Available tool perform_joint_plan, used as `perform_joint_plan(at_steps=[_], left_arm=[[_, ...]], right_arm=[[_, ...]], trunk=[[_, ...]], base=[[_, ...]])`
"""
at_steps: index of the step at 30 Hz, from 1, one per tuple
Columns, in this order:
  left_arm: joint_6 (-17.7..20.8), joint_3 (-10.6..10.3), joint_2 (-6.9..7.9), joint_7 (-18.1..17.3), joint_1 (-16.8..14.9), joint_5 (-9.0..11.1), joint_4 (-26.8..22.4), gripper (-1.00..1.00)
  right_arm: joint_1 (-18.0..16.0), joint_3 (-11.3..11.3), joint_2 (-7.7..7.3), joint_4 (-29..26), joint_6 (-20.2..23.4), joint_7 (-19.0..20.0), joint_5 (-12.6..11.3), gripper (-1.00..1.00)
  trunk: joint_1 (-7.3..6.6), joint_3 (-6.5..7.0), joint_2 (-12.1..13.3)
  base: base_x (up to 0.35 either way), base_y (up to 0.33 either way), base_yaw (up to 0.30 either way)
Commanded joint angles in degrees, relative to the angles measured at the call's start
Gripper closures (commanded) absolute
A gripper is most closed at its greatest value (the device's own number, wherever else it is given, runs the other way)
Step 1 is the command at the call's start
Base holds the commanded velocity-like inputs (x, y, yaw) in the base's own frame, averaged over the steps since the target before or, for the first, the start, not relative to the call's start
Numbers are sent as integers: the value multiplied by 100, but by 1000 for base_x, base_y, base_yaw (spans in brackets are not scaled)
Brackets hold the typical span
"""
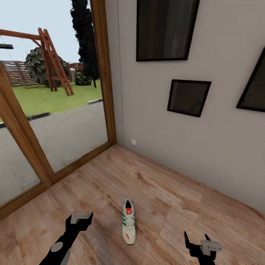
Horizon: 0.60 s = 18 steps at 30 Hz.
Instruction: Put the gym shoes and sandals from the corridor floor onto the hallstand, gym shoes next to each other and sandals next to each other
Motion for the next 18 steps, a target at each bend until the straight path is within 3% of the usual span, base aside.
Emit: perform_joint_plan(at_steps=[1, 11, 18], left_arm=[[-17, 35, -4, -45, -2, -28, 1, -100], [-17, 35, -4, -45, -2, -28, 0, -100], [-17, 35, -4, -45, -2, -28, 1, -100]], right_arm=[[-4, 38, -2, 5, -16, 18, -59, -100], [-4, 38, 5, 5, -16, 10, -59, -100], [-4, 38, 6, 5, -16, 10, -60, -100]], trunk=[[-1, -2, -2], [-1, 35, -2], [-1, 44, -2]], base=[[6, 0, -210], [156, 136, -246], [211, 235, -82]])
